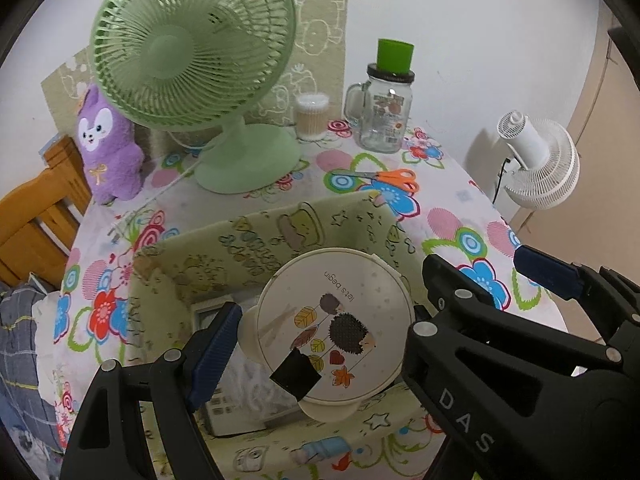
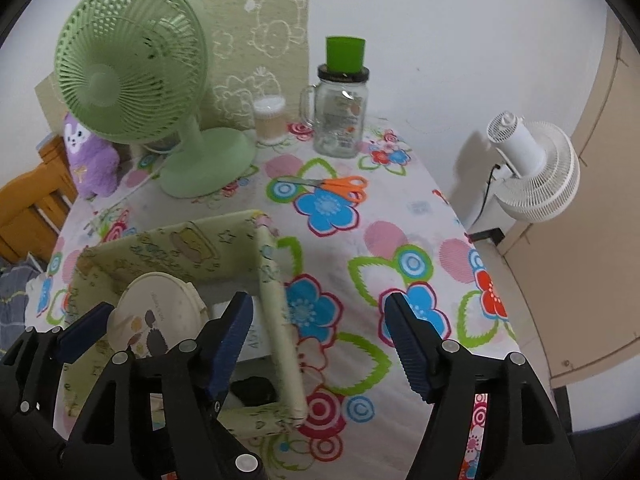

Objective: Organize rigid objects
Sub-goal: 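Lower the round container into the box with the left tool while the right tool releases the key inside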

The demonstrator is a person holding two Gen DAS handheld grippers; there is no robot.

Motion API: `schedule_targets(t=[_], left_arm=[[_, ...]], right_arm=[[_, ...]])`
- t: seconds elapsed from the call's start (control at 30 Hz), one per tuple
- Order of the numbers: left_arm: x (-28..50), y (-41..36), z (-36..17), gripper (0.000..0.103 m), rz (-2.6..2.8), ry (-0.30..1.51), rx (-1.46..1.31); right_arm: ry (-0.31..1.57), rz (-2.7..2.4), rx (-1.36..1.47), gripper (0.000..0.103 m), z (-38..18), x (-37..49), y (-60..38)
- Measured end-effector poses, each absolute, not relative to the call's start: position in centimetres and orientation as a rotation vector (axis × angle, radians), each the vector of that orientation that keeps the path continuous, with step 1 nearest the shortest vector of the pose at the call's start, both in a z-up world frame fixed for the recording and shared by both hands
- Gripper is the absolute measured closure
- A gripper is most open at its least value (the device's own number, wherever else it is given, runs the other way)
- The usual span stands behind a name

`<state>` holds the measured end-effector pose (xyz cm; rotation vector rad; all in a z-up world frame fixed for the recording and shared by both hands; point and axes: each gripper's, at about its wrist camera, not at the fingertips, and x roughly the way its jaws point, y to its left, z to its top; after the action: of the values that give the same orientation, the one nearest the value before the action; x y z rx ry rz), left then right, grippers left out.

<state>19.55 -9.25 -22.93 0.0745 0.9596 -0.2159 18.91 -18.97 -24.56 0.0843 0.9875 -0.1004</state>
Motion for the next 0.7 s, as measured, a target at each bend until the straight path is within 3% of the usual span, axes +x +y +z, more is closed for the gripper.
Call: schedule_targets(t=[0.13, 0.27, 0.6, 0.7], left_arm=[[19.9, -9.9, -23.7, 0.018, -0.228, 0.981, 0.074], [20.7, -10.3, -24.8, 0.018, -0.215, 1.008, 0.073], [20.7, -10.4, -25.1, 0.017, -0.205, 1.05, 0.069], [20.3, -10.4, -24.9, 0.013, -0.2, 1.04, 0.074]], right_arm=[[1.006, -0.111, 0.095, 0.031, -25.5, 19.2, -19.7], [0.973, -0.107, 0.111, 0.022, -25.9, 19.2, -20.2], [0.978, -0.09, 0.17, 0.022, -26.0, 18.8, -20.8], [0.981, -0.082, 0.18, 0.022, -26.0, 18.4, -20.8]])
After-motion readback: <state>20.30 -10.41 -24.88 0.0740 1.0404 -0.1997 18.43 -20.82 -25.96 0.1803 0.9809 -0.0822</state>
